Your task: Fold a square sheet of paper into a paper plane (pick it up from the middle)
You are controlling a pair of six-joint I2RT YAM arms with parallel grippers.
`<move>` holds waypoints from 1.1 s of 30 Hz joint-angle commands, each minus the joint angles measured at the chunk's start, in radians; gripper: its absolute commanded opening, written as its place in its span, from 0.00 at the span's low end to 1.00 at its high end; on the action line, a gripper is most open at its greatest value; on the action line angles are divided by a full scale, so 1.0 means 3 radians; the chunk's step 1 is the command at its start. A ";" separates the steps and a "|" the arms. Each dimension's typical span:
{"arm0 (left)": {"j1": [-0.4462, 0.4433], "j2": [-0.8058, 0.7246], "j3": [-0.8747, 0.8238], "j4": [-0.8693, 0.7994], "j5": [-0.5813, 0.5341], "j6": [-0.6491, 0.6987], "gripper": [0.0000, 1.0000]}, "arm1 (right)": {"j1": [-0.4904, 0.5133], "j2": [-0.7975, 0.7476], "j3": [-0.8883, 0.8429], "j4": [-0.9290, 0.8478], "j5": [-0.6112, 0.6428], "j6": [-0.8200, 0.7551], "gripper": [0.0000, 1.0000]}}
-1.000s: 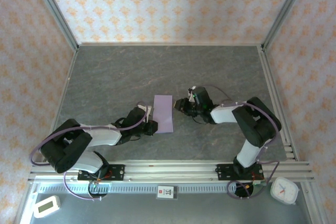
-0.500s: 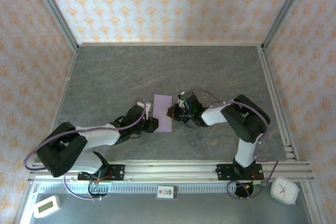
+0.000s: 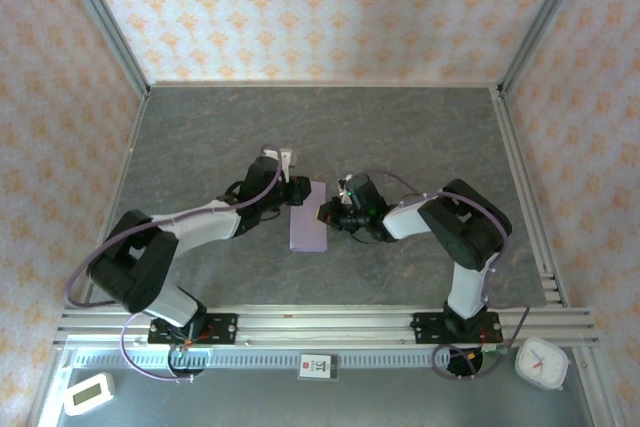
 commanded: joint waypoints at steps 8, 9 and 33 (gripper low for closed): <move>0.0149 0.0517 0.0369 -0.0191 0.0405 0.0569 0.18 | 0.0024 0.0203 -0.0050 0.0023 0.0104 -0.0040 0.00; 0.0158 0.0568 0.0379 -0.0191 0.0393 0.0578 0.18 | 0.0026 0.0206 -0.0051 0.0021 0.0104 -0.0044 0.01; 0.0284 0.0892 -0.0042 0.0329 0.0053 0.0284 0.09 | 0.0028 0.0009 0.0324 -0.0408 0.0057 -0.0303 0.00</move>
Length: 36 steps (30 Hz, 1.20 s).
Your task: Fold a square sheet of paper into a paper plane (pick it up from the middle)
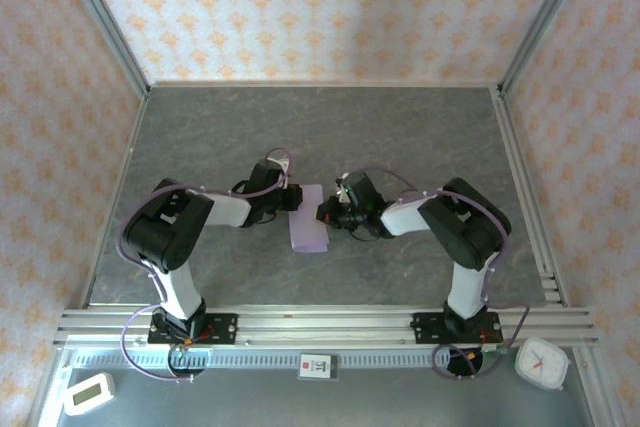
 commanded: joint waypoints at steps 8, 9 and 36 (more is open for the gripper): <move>0.0000 0.0073 -0.0059 0.0080 -0.0114 -0.0030 0.09 | 0.0137 -0.0141 0.0318 -0.0177 0.0076 -0.0127 0.00; 0.0000 0.0078 -0.0055 0.0080 -0.0113 -0.0031 0.08 | 0.0168 -0.0129 0.0347 -0.0179 0.0080 -0.0124 0.00; 0.0004 0.0242 -0.0006 0.0061 -0.0146 -0.0042 0.00 | 0.0541 0.0077 -0.0039 0.0104 0.0171 0.0095 0.00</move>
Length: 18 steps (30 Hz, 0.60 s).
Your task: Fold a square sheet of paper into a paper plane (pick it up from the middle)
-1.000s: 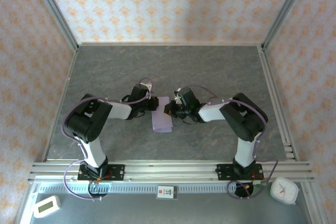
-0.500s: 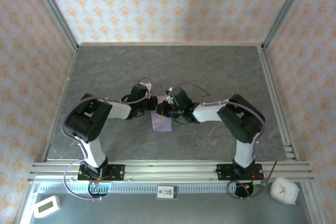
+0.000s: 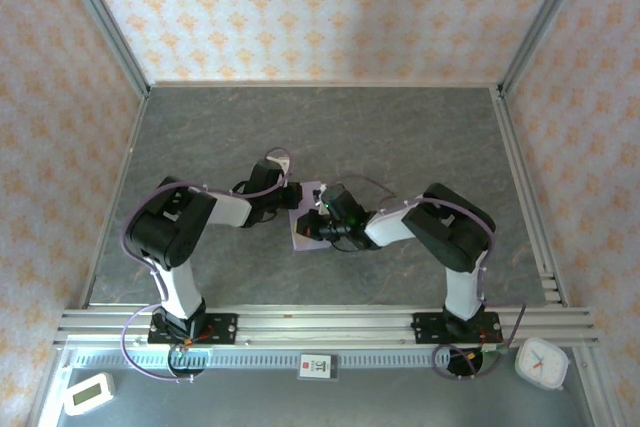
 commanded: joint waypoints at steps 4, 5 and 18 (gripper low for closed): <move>-0.0020 0.0176 0.0020 -0.0136 -0.0087 -0.0039 0.00 | 0.0068 -0.0142 -0.0074 -0.0655 0.0125 -0.0292 0.00; -0.0015 0.0180 0.0031 -0.0136 -0.0081 -0.0036 0.00 | 0.0083 -0.0181 -0.0076 -0.0763 0.0141 -0.0358 0.00; -0.0018 0.0218 0.0023 -0.0117 -0.0029 -0.0017 0.00 | 0.0085 -0.0664 0.0097 -0.0633 0.0318 -0.0253 0.00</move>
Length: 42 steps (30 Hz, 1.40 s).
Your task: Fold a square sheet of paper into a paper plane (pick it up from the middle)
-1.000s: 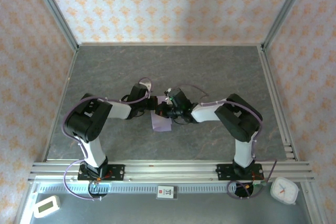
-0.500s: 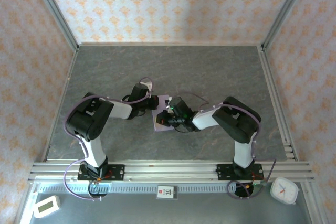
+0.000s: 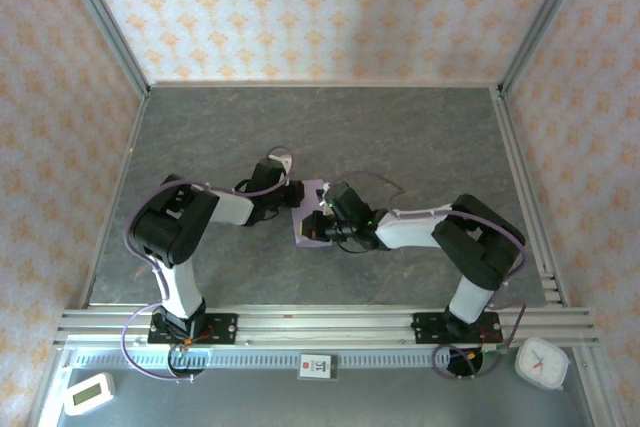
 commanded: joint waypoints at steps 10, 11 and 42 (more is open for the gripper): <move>-0.0004 0.0176 -0.0002 -0.0174 -0.0009 -0.0013 0.00 | 0.0024 0.0542 0.0428 0.0333 0.0135 0.0122 0.00; -0.0002 0.0192 0.0007 -0.0180 -0.0004 -0.0016 0.00 | 0.0031 0.0584 0.0421 0.0322 0.0170 0.0122 0.00; 0.0021 0.0344 0.0104 -0.0261 -0.0016 0.0010 0.00 | 0.0668 0.0275 -0.0189 -0.0827 0.0116 -0.0547 0.00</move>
